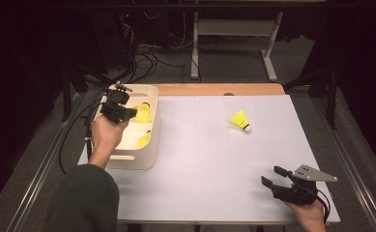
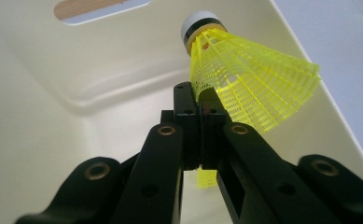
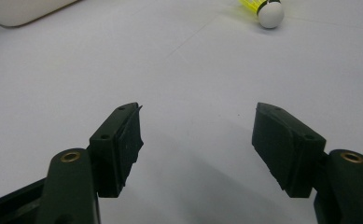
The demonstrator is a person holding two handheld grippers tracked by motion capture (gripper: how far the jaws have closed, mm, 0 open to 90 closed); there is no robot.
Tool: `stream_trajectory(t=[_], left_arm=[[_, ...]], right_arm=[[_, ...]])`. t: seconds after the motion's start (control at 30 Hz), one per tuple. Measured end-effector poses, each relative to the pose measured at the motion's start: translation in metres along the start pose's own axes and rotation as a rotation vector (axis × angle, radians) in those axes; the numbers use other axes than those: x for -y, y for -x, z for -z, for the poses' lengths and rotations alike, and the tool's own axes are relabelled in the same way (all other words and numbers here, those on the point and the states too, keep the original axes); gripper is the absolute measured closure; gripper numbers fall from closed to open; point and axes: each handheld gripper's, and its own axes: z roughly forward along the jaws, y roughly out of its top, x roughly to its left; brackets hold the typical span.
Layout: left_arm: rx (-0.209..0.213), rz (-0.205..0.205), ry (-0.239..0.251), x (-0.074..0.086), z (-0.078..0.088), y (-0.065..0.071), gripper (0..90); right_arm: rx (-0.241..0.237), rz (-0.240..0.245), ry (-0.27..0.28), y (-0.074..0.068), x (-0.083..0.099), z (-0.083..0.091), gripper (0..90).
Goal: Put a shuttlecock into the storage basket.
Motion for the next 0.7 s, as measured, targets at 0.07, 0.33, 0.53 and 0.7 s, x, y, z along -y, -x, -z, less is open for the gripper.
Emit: stream_trajectory(t=[0.07,0.33,0.53,0.7], left_arm=[[-0.002,-0.001,-0.006,0.0,-0.002,0.0,89.5],[-0.011,-0.012,-0.02,0.0,-0.008,0.0,89.2],[-0.008,-0.01,-0.035,0.0,-0.015,-0.001,89.2],[-0.007,-0.009,-0.046,0.001,-0.019,-0.001,89.2]], right_arm=[[-0.001,0.001,-0.001,0.0,0.0,0.0,33.5],[-0.003,0.002,0.0,0.0,0.0,-0.001,33.5],[-0.004,-0.002,0.0,0.0,0.0,0.0,33.5],[-0.004,-0.001,0.0,0.0,0.0,0.0,33.5]])
